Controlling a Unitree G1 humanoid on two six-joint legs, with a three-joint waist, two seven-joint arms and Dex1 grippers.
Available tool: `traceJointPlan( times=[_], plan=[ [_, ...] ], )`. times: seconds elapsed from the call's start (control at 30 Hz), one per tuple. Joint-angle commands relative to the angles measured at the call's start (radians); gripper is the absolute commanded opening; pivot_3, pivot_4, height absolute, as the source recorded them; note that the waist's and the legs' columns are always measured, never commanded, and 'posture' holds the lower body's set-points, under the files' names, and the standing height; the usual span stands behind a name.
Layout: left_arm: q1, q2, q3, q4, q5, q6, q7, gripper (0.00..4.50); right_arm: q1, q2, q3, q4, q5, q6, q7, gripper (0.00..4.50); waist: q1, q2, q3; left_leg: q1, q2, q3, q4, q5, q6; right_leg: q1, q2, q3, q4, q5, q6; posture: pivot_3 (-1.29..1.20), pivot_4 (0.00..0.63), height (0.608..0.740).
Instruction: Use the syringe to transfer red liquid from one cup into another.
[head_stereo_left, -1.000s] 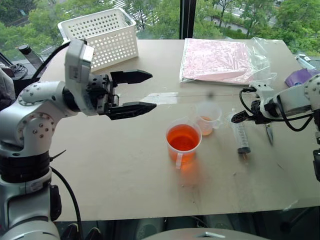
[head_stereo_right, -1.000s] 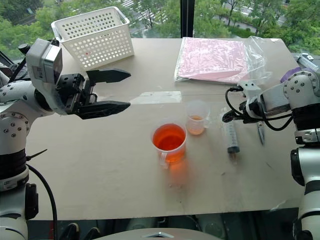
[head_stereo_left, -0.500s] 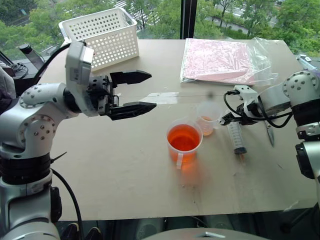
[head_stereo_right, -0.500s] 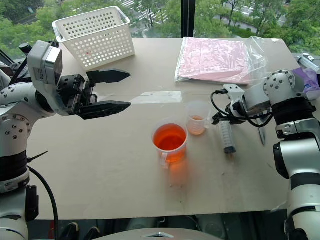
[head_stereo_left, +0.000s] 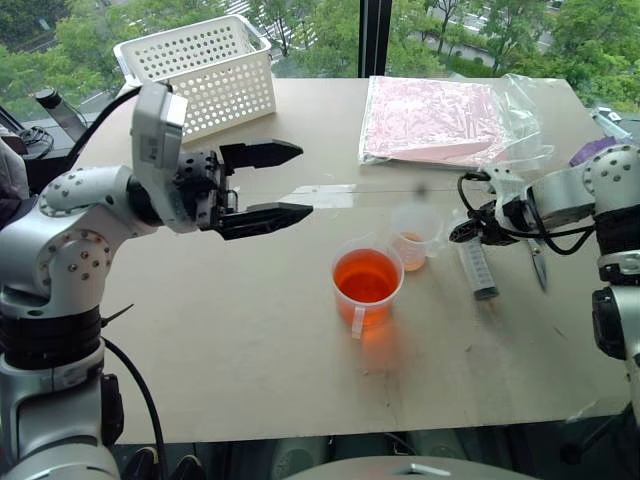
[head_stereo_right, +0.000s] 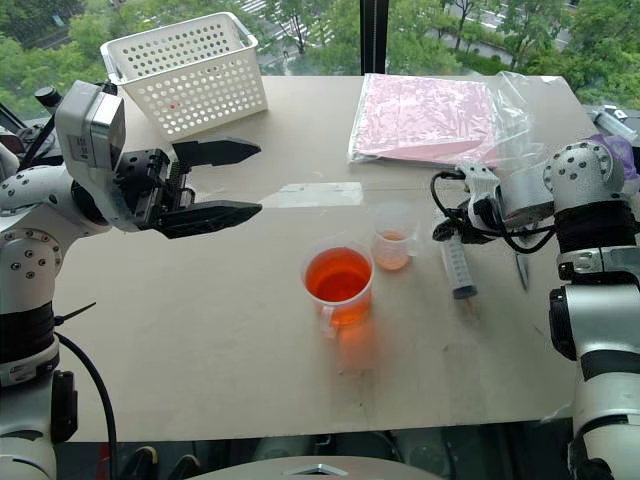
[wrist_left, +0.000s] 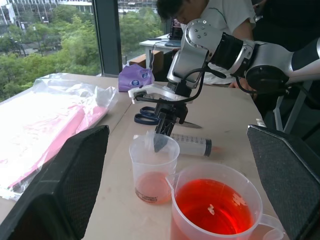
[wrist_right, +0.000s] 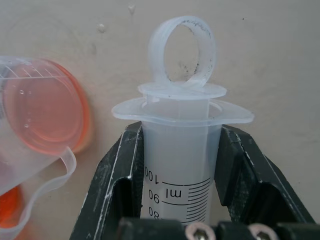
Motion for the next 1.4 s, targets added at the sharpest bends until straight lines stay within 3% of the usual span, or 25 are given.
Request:
traceJointPlan(
  times=[0.03, 0.17, 0.33, 0.5, 0.67, 0.8, 1.13, 1.3, 1.4],
  plan=[
    [-0.046, -0.006, 0.024, 0.017, -0.014, -0.004, 0.013, 4.5, 0.03, 0.001, -0.152, -0.193, -0.007, -0.029, 0.009, 1.49, 0.002, 0.0, 0.0, 0.0, 0.0, 0.0, 0.0, 0.0, 0.0, 0.0, 0.0, 0.0, 0.0, 0.0, 0.0, 0.0, 0.15, 0.74],
    [-0.085, -0.005, 0.031, 0.061, -0.017, 0.003, 0.004, 4.5, 0.045, 0.015, -0.306, -0.349, 0.029, -0.095, 0.06, 1.49, 0.001, 0.0, 0.0, 0.0, 0.0, 0.0, 0.0, 0.0, 0.0, -0.001, 0.0, 0.0, 0.0, 0.0, 0.0, 0.0, 0.15, 0.74],
    [-0.184, -0.03, 0.034, 0.154, -0.027, 0.015, 0.01, 4.5, 0.113, -0.016, -0.37, -0.671, 0.062, -0.245, 0.27, 1.49, 0.001, 0.0, 0.0, -0.004, 0.0, 0.0, 0.0, 0.0, 0.0, -0.005, 0.001, 0.0, 0.001, 0.0, 0.0, 0.0, 0.15, 0.74],
    [-0.303, -0.085, 0.024, 0.242, -0.04, 0.036, 0.015, 4.5, 0.176, 0.079, -0.334, -0.932, 0.063, -0.424, 0.326, 1.49, -0.007, -0.001, -0.001, -0.005, 0.0, 0.0, 0.001, 0.0, 0.0, -0.005, 0.0, 0.002, 0.001, 0.0, 0.001, 0.0, 0.15, 0.74],
    [-0.408, -0.141, 0.003, 0.325, -0.034, 0.04, -0.015, 4.5, 0.296, 0.1, -0.244, -1.092, 0.024, -0.543, 0.478, 1.49, 0.001, -0.002, -0.001, -0.004, 0.0, 0.0, 0.002, 0.0, 0.0, -0.005, 0.001, 0.001, 0.003, 0.0, 0.001, 0.0, 0.15, 0.74],
    [-0.444, -0.165, -0.039, 0.337, -0.029, 0.046, -0.106, 4.5, 0.374, 0.122, -0.172, -1.133, -0.034, -0.64, 0.599, 1.49, -0.002, -0.002, -0.001, -0.004, 0.0, 0.0, 0.004, 0.0, 0.0, -0.005, 0.0, 0.002, 0.003, 0.001, 0.001, 0.0, 0.15, 0.74],
    [-0.486, -0.152, -0.138, 0.368, 0.049, 0.018, -0.313, 4.5, 0.472, 0.16, -0.042, -1.13, -0.218, -0.793, 0.706, 1.49, -0.004, -0.002, -0.001, 0.0, 0.0, 0.0, 0.005, 0.0, 0.0, -0.004, 0.002, 0.003, 0.008, 0.001, 0.001, 0.0, 0.15, 0.74],
    [-0.503, -0.198, -0.174, 0.389, 0.114, -0.032, -0.312, 2.35, 0.481, 0.164, -0.023, -1.128, -0.257, -0.821, 0.729, 1.49, -0.001, -0.002, -0.001, 0.0, 0.0, 0.0, 0.007, 0.0, 0.0, -0.004, 0.001, 0.004, 0.009, 0.001, 0.001, 0.0, 0.15, 0.74],
    [-0.507, -0.226, -0.185, 0.398, 0.135, -0.047, -0.318, 2.35, 0.489, 0.168, -0.014, -1.127, -0.276, -0.827, 0.729, 1.49, -0.002, -0.002, -0.001, 0.0, 0.0, 0.0, 0.007, 0.0, 0.0, -0.004, 0.001, 0.004, 0.009, 0.001, 0.001, 0.0, 0.15, 0.74]
  ],
)
